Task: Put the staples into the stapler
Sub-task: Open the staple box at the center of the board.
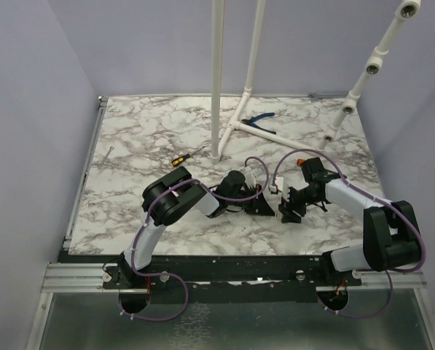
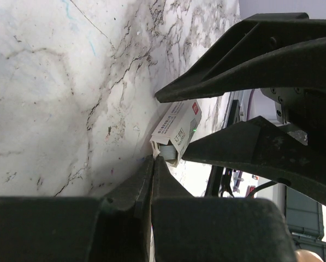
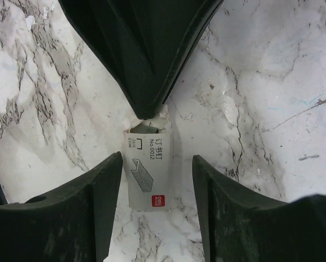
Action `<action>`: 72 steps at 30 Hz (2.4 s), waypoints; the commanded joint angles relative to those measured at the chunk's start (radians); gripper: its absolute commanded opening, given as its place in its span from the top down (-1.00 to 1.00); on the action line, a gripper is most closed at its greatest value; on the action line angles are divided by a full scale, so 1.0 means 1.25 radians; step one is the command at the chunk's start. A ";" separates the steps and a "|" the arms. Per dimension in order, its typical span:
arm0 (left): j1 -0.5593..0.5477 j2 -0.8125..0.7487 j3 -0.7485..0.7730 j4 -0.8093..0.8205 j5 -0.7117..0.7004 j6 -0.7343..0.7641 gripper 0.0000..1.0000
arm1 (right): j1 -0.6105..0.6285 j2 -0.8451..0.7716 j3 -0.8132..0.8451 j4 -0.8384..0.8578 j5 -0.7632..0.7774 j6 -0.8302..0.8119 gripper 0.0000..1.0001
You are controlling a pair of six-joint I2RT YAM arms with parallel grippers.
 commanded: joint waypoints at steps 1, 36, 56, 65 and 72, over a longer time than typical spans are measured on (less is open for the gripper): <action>-0.001 0.005 -0.002 -0.046 -0.027 0.015 1.00 | 0.006 0.010 -0.003 0.012 0.010 0.005 -0.06; 0.004 -0.010 -0.007 -0.086 -0.047 0.038 1.00 | -0.071 -0.076 -0.077 -0.053 0.183 -0.115 0.20; -0.031 0.079 0.089 -0.088 -0.020 -0.004 0.17 | -0.071 -0.056 -0.067 -0.047 0.112 -0.095 0.10; -0.046 0.100 0.094 -0.087 -0.023 -0.010 0.40 | -0.071 -0.056 -0.067 -0.047 0.105 -0.089 0.06; -0.046 0.103 0.091 -0.088 -0.035 -0.012 0.89 | -0.071 -0.050 -0.066 -0.043 0.090 -0.085 -0.04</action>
